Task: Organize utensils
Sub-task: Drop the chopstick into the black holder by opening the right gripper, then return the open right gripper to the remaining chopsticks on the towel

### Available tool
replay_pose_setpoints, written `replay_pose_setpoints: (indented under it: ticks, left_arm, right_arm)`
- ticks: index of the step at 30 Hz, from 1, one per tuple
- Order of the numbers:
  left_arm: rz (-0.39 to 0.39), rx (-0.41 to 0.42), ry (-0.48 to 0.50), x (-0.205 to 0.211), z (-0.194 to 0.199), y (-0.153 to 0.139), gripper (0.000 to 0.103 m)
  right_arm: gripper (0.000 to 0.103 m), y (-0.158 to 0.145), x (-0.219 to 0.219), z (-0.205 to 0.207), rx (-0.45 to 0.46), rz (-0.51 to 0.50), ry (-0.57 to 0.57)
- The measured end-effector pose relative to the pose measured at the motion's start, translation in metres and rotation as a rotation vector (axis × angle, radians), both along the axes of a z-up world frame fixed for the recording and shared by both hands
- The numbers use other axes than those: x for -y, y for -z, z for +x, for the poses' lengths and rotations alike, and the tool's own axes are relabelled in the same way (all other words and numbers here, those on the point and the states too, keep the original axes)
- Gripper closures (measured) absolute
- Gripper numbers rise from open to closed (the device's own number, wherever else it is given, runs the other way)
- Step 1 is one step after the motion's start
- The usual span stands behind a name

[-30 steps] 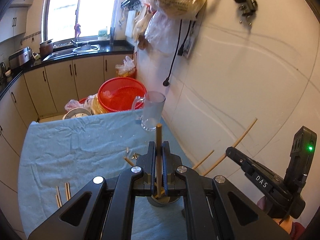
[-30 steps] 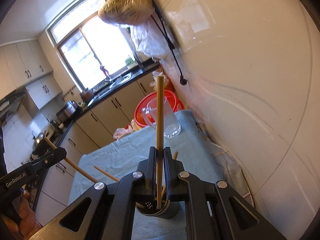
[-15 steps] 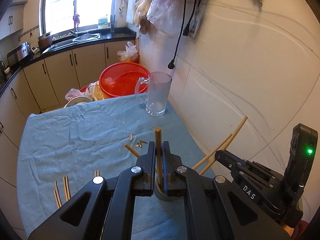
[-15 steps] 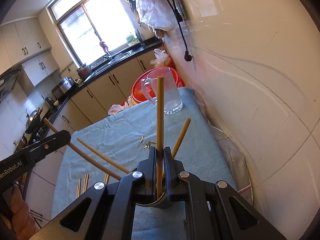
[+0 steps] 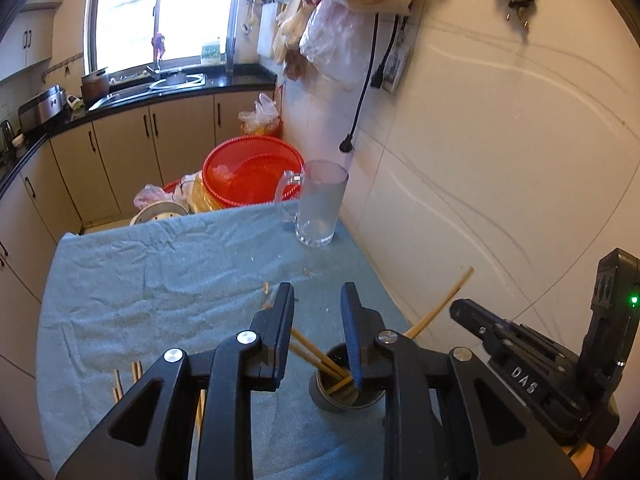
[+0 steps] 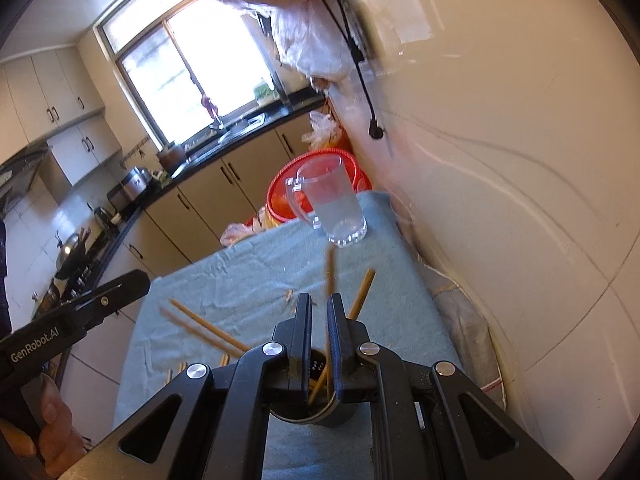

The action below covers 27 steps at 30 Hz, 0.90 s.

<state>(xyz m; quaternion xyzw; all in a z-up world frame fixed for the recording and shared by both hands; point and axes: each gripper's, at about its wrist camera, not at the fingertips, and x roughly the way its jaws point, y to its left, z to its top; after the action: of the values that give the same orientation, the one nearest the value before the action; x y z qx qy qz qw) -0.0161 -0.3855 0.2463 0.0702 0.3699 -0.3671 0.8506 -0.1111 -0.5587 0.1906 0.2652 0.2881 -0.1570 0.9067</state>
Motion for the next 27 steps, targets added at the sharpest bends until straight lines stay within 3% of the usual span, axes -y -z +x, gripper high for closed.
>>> replay_pose_setpoints:
  ticks: [4,14,18,27]
  left_arm:
    - [-0.044,0.04,-0.032,-0.021,-0.002,-0.02,0.067]
    - [-0.091,0.064,-0.156,-0.098,0.007,-0.038,0.066]
    - [-0.064,0.065,-0.237,-0.137,0.016,-0.029,0.057]
    - [-0.035,-0.051,-0.39,-0.219,0.031,0.013,0.056]
  right_arm:
    - [0.094,-0.021,-0.003,-0.013,0.031,-0.026,0.013]
    - [0.084,-0.046,-0.039,-0.029,0.075,-0.029,-0.056]
    - [0.084,-0.047,-0.07,-0.022,0.079,-0.026,-0.162]
    - [0.084,-0.024,-0.153,0.01,0.015,-0.064,-0.4]
